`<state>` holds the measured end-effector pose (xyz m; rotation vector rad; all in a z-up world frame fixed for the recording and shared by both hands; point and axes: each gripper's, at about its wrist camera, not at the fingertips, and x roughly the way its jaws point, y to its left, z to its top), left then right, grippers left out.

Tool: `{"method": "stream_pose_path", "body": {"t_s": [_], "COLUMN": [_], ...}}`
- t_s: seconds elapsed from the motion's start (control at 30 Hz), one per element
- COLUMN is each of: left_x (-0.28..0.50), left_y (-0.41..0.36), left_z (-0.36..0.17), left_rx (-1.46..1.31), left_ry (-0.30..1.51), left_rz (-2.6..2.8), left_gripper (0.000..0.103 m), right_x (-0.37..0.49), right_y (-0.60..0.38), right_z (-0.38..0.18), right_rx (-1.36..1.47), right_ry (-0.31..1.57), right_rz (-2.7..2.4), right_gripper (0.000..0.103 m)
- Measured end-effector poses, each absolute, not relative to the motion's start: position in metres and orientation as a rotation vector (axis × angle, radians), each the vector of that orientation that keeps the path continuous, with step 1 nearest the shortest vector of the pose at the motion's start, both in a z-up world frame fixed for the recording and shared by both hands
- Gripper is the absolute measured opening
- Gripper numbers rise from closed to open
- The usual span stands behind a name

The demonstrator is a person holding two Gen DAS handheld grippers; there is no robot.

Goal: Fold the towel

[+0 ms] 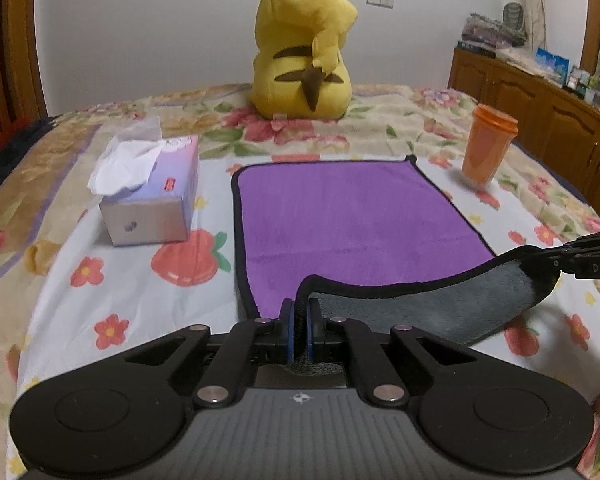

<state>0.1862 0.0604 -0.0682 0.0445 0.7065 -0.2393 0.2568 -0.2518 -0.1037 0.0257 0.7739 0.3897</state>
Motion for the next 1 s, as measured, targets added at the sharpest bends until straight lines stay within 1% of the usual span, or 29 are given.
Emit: {"method": "stream_pose_path", "body": {"t_s": [0.33, 1.0], "left_x": [0.188, 0.198], "left_y": [0.059, 0.052], "left_z": [-0.057, -0.045], "left_rx": [0.024, 0.049], "left_ry": [0.65, 0.605], "left_rz": [-0.241, -0.255], "left_gripper": [0.008, 0.008], "right_x": [0.26, 0.264], "right_y": [-0.256, -0.256], "right_z": [-0.09, -0.077], "right_rx": [0.029, 0.021], "right_ry": [0.696, 0.617], "right_rz": [0.403, 0.445], "right_gripper": [0.004, 0.004]}}
